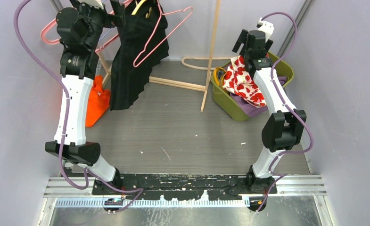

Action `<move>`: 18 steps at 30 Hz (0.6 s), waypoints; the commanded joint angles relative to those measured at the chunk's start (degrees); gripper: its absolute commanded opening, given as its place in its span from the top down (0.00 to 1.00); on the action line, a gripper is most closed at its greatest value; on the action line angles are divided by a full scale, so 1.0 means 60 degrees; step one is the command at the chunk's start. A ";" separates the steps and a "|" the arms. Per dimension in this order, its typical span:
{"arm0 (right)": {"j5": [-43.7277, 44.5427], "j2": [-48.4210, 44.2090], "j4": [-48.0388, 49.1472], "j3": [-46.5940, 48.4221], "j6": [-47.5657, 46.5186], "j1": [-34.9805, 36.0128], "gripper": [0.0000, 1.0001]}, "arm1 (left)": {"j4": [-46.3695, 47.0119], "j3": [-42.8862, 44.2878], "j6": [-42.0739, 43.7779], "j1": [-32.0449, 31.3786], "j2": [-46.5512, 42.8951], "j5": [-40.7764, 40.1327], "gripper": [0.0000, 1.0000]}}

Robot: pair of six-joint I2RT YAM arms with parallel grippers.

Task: Remove the skirt from the hanger
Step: Pick up the hanger from the clothesline.

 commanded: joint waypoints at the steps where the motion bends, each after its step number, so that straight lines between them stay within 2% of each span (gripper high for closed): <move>1: -0.0027 -0.0142 0.0341 0.0513 0.0117 -0.0015 0.08 | 0.0391 0.0074 -0.0379 0.0029 0.0306 0.0272 0.02; 10: 0.0189 -0.0194 0.0407 0.0425 -0.0175 -0.0012 0.08 | 0.0789 0.0910 -0.1496 0.0022 0.1478 0.0920 0.03; 18: 0.0248 -0.0144 0.0434 0.0395 -0.0216 -0.0027 0.07 | 0.0953 0.0767 -0.2199 0.0013 0.1677 0.1369 0.04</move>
